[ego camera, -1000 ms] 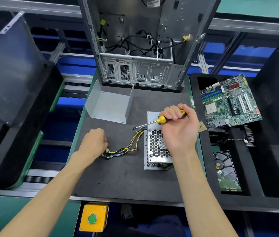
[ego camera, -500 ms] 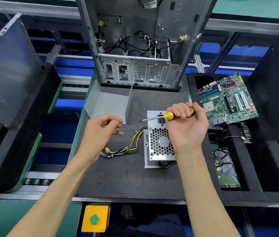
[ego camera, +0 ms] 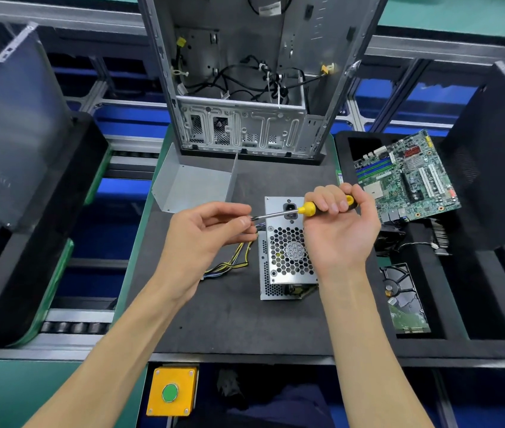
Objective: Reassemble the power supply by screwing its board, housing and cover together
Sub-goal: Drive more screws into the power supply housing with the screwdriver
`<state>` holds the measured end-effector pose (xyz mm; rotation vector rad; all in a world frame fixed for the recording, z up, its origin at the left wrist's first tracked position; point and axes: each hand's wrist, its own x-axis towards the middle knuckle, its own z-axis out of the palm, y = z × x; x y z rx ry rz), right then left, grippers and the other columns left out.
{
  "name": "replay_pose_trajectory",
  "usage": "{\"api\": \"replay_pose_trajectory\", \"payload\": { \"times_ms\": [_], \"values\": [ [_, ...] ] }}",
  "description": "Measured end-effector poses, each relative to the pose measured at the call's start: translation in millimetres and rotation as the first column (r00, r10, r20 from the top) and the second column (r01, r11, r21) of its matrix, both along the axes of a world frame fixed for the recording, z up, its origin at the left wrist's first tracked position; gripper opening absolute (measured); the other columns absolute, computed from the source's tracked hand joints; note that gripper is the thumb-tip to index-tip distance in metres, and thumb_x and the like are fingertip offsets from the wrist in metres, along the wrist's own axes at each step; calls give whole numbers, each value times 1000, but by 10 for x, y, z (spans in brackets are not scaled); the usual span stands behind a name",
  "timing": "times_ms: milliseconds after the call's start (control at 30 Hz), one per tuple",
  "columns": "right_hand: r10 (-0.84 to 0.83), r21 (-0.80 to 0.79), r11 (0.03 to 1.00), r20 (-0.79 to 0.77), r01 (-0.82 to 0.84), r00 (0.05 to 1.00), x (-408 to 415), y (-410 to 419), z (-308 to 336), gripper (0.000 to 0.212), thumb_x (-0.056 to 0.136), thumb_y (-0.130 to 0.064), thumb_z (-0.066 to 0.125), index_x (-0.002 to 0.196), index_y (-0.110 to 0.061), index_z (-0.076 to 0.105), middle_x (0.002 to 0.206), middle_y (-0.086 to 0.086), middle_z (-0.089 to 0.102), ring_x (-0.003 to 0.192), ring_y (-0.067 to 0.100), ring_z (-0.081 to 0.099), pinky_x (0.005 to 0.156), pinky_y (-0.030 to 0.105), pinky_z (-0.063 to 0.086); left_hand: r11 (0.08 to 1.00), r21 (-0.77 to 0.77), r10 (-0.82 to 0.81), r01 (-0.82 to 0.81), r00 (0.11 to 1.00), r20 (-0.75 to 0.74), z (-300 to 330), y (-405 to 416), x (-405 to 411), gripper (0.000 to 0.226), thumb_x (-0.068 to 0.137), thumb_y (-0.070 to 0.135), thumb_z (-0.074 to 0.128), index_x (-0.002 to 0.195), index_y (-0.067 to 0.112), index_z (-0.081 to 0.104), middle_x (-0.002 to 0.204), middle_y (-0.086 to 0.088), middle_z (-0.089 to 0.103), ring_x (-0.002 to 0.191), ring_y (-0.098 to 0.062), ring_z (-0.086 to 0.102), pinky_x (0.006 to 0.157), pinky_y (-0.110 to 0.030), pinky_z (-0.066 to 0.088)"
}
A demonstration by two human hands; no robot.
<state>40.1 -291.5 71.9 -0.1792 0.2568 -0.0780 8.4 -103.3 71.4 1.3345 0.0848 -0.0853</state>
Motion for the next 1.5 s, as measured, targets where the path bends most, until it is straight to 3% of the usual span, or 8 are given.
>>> {"api": "replay_pose_trajectory", "payload": {
  "times_ms": [300, 500, 700, 833, 1000, 1067, 1200, 1500],
  "values": [
    [-56, -23, 998, 3, 56, 998, -101, -9, 6, 14, 84, -8, 53, 78, -15, 43, 67, -3, 29, 54, 14, 31, 54, 27, 37, 995, 75, 54, -59, 997, 63, -16, -110, -75, 14, 87, 4, 74, 84, 17, 80, 78, -9, 76, 73, -25, 76, 71, -26, 60],
    [-69, 126, 989, -78, 79, 995, -203, -24, -82, 15, 86, -7, 50, 78, -16, 41, 68, -3, 29, 55, 14, 32, 57, 25, 34, 955, 280, 18, -98, 962, 274, -12, -197, -195, 18, 88, 9, 75, 91, 27, 77, 82, 4, 77, 76, -16, 76, 74, -16, 56],
    [-72, 118, 990, -83, 82, 994, -269, -37, -86, 13, 84, -6, 52, 80, -15, 42, 67, -3, 29, 53, 15, 32, 55, 26, 34, 979, 204, -39, 8, 988, 149, -22, -189, -159, 14, 86, 1, 74, 90, 14, 77, 78, -7, 77, 73, -25, 75, 71, -20, 57],
    [-62, 122, 990, -46, 68, 997, -311, -89, -48, 16, 94, -14, 46, 78, -14, 44, 65, -4, 27, 52, 13, 29, 55, 24, 30, 975, 211, -87, 66, 992, 93, -55, -183, -182, 26, 87, 16, 77, 112, 22, 71, 86, -8, 76, 78, -25, 75, 68, -25, 59],
    [-53, -178, 981, 123, 75, 991, -318, -278, 190, 37, 104, -30, 37, 68, -20, 38, 49, -7, 21, 42, 9, 16, 40, 22, 20, 978, 167, -70, 129, 944, -322, -358, -116, -301, 15, 96, 19, 65, 104, 8, 71, 96, -22, 73, 80, -26, 74, 68, -32, 62],
    [-5, -328, 943, 170, 62, 985, -329, -267, 285, 40, 103, -26, 36, 63, -21, 37, 46, -8, 20, 40, 8, 14, 36, 22, 20, 974, -49, -220, 223, 858, -463, -476, -125, -378, 22, 94, 15, 68, 108, -2, 70, 105, -28, 71, 95, -33, 74, 78, -35, 62],
    [69, -524, 851, 187, 40, 980, -376, -166, 368, 40, 100, -23, 36, 60, -21, 36, 46, -7, 17, 40, 9, 9, 37, 23, 14, 906, -388, -350, 168, 813, -465, -568, -178, -427, 33, 81, 6, 79, 110, -8, 72, 115, -30, 69, 111, -39, 68, 88, -39, 59],
    [182, -709, 704, 229, 36, 956, -413, -22, 366, 36, 94, -21, 38, 59, -21, 35, 43, -9, 22, 39, 9, 12, 43, 27, 8, 927, -360, -275, 102, 838, -471, -621, -274, -437, 30, 83, 1, 74, 112, -10, 70, 112, -28, 71, 104, -35, 72, 81, -33, 60]
  ]
}}
